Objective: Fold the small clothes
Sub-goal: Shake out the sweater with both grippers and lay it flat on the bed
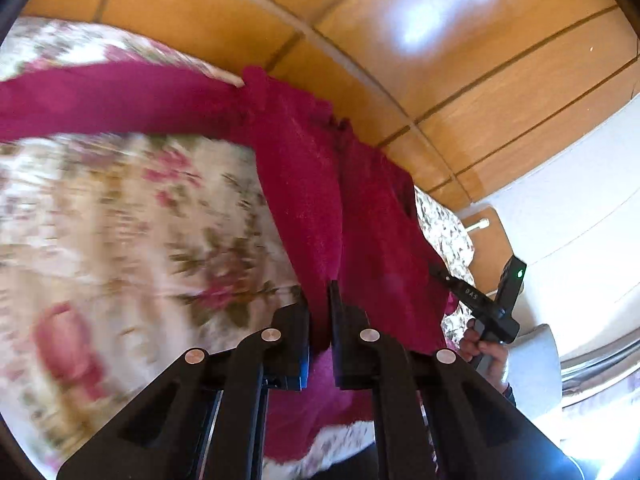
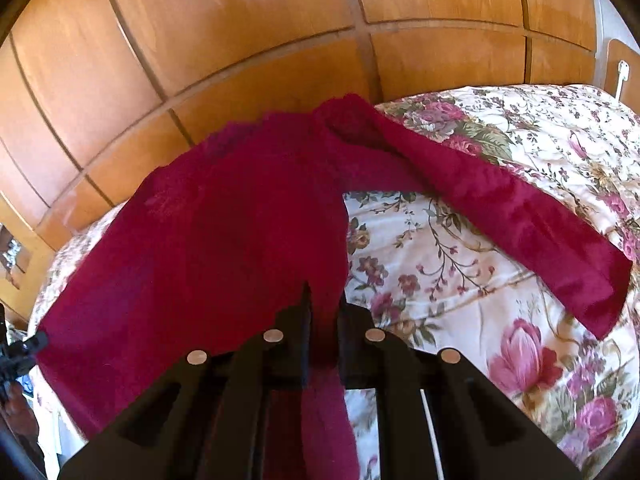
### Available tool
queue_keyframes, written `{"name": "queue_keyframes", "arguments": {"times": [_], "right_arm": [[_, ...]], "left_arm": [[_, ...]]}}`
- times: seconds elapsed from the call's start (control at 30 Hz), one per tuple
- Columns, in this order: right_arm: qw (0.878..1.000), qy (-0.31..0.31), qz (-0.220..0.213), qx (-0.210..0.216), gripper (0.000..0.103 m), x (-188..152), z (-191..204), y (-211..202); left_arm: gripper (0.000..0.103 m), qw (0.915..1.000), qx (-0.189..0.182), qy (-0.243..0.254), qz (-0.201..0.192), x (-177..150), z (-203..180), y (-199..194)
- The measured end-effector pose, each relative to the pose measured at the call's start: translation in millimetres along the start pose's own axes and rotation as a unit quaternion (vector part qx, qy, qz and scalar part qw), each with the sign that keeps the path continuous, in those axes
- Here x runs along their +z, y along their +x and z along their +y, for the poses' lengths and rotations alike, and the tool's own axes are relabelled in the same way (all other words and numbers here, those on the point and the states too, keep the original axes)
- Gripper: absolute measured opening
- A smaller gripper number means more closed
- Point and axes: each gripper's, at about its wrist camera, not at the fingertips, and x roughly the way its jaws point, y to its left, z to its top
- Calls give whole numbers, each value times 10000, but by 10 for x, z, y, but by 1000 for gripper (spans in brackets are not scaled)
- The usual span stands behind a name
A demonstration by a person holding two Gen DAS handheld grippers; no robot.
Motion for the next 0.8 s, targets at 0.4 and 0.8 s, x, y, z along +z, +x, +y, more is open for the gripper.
{"name": "queue_keyframes", "arguments": {"times": [0.4,0.8], "right_arm": [[9984,110,520,207,49,-445,-68,-70],[9941,-189,1022,306,12,-1280,-138,-243]], "left_arm": [[20,9974,707,-69,123,-600,377,-243],[12,9984,479,-240,168,-1103,611,-6]]}}
